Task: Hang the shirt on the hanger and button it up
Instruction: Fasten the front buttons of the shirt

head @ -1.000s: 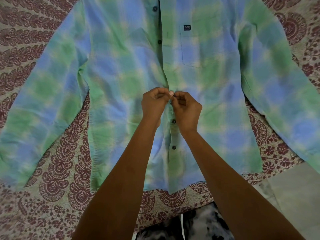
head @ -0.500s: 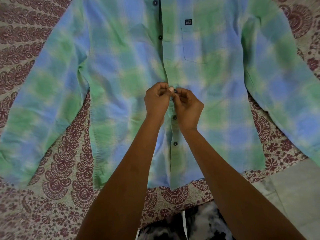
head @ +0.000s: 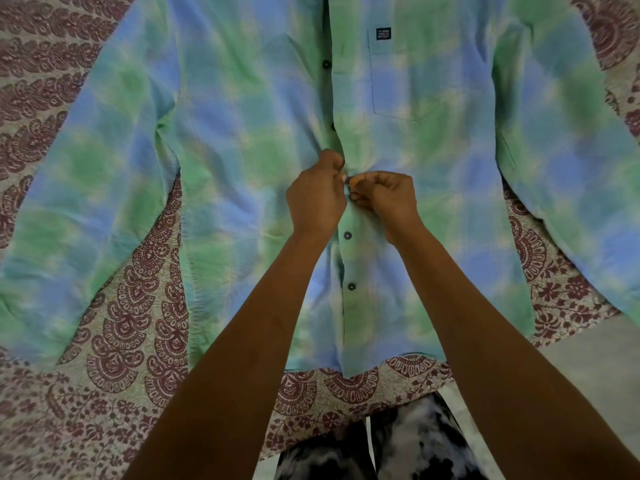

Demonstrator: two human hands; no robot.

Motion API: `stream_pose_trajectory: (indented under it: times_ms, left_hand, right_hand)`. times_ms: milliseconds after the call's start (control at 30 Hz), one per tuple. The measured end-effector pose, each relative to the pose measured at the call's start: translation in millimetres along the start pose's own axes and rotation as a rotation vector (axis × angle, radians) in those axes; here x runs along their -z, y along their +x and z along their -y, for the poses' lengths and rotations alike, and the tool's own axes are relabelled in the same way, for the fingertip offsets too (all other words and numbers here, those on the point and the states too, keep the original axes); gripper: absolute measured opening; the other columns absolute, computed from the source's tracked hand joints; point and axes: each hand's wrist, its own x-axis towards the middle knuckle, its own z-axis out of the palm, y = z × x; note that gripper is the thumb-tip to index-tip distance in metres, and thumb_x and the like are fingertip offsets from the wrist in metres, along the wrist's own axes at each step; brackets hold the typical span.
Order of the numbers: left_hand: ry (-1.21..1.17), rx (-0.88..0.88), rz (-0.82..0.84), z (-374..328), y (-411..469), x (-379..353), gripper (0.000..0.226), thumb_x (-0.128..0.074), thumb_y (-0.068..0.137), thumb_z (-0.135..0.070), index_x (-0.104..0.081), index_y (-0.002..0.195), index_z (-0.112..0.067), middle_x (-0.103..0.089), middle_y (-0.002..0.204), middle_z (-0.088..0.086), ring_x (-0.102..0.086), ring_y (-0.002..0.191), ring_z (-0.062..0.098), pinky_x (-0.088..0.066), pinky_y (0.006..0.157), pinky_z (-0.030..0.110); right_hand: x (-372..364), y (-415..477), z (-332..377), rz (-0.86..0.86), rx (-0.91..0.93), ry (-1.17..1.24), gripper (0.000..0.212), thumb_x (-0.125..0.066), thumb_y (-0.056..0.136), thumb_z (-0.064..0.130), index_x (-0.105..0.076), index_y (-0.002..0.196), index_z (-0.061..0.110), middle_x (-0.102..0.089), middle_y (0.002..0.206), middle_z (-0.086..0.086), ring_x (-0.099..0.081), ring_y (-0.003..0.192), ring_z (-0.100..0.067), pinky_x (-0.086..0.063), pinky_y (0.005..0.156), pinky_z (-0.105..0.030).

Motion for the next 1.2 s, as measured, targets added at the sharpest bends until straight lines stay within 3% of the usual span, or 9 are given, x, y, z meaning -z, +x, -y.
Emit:
stream_pose_trajectory:
  times_ms: [100, 233, 333, 400, 600, 700, 800, 967, 1200]
  left_hand:
    - [-0.142, 0.119, 0.016, 7, 10, 2, 0.01, -0.058, 0.082, -0.016, -0.061, 0.091, -0.016, -0.071, 0.086, 0.002, -0.065, 0.083, 0.022, -0.046, 0.068, 0.027]
    - [-0.271, 0.152, -0.081, 19, 29, 9, 0.012, -0.055, 0.078, -0.004, -0.064, 0.083, -0.011, -0.069, 0.081, 0.002, -0.064, 0.076, 0.019, -0.051, 0.068, 0.026]
    - [-0.336, 0.129, -0.161, 18, 42, 13, 0.012, -0.055, 0.079, -0.003, -0.064, 0.085, -0.009, -0.066, 0.078, -0.003, -0.057, 0.065, 0.003, -0.041, 0.06, 0.007]
    - [-0.368, 0.09, -0.173, 12, 51, 13, 0.014, -0.055, 0.08, -0.003, -0.065, 0.087, -0.009, -0.065, 0.078, -0.005, -0.057, 0.066, 0.001, -0.041, 0.061, 0.005]
    - [-0.212, -0.015, -0.084, 5, 73, 9, 0.024, -0.05, 0.082, -0.007, -0.069, 0.097, -0.01, -0.07, 0.094, 0.011, -0.063, 0.084, 0.02, -0.044, 0.07, 0.015]
    - [-0.094, -0.041, -0.012, 3, 80, 6, 0.022, -0.052, 0.082, -0.011, -0.069, 0.096, -0.009, -0.067, 0.095, 0.015, -0.062, 0.087, 0.027, -0.046, 0.072, 0.031]
    - [-0.008, -0.029, 0.04, 0, 84, 6, 0.021, -0.057, 0.086, -0.02, -0.066, 0.105, -0.015, -0.063, 0.105, 0.012, -0.06, 0.096, 0.025, -0.046, 0.077, 0.032]
    - [0.195, -0.098, 0.053, -7, 86, 5, 0.014, -0.05, 0.089, -0.017, -0.061, 0.097, -0.011, -0.056, 0.103, 0.013, -0.056, 0.092, 0.029, -0.035, 0.064, 0.032]
    - [-0.198, 0.072, -0.04, -16, 82, 12, 0.022, -0.048, 0.081, 0.0, -0.058, 0.071, -0.017, -0.069, 0.082, 0.003, -0.058, 0.07, 0.013, -0.043, 0.061, 0.023]
  right_hand:
    - [2, 1, 0, -0.039, 0.003, -0.066, 0.021, -0.066, 0.079, 0.005, -0.067, 0.062, 0.016, -0.063, 0.052, 0.003, -0.059, 0.052, -0.007, -0.053, 0.061, -0.021]
    - [1, 10, 3, -0.198, 0.166, -0.218, 0.014, -0.06, 0.078, 0.011, -0.066, 0.065, 0.014, -0.069, 0.072, -0.012, -0.065, 0.068, -0.022, -0.056, 0.074, -0.037]
    - [-6, 15, 13, -0.314, 0.341, -0.274, 0.006, -0.059, 0.08, 0.01, -0.065, 0.082, 0.007, -0.067, 0.076, -0.007, -0.058, 0.064, -0.006, -0.051, 0.072, -0.022]
    - [-12, 19, 23, -0.268, 0.408, -0.282, 0.016, -0.063, 0.078, 0.013, -0.062, 0.094, 0.009, -0.062, 0.082, 0.001, -0.056, 0.068, -0.001, -0.046, 0.068, -0.014]
    - [-20, 41, 40, -0.034, 0.496, -0.676, 0.054, -0.072, 0.073, 0.021, -0.05, 0.12, 0.009, -0.054, 0.105, -0.007, -0.047, 0.082, -0.01, -0.041, 0.071, -0.022]
    - [-22, 46, 45, -0.077, 0.519, -0.719, 0.041, -0.061, 0.078, 0.014, -0.053, 0.117, 0.007, -0.062, 0.097, -0.011, -0.052, 0.076, -0.015, -0.045, 0.07, -0.03]
    - [-22, 50, 48, -0.158, 0.437, -0.612, 0.03, -0.053, 0.08, 0.006, -0.059, 0.109, 0.006, -0.067, 0.087, -0.011, -0.059, 0.073, -0.019, -0.049, 0.073, -0.03]
    - [-20, 52, 46, -0.161, 0.415, -0.564, 0.015, -0.055, 0.082, 0.011, -0.066, 0.091, 0.007, -0.069, 0.075, -0.013, -0.062, 0.067, -0.024, -0.051, 0.069, -0.035]
    - [-23, 46, 47, -0.193, 0.422, -0.428, 0.016, -0.054, 0.079, 0.006, -0.067, 0.089, 0.008, -0.07, 0.081, -0.01, -0.065, 0.073, -0.024, -0.054, 0.073, -0.037]
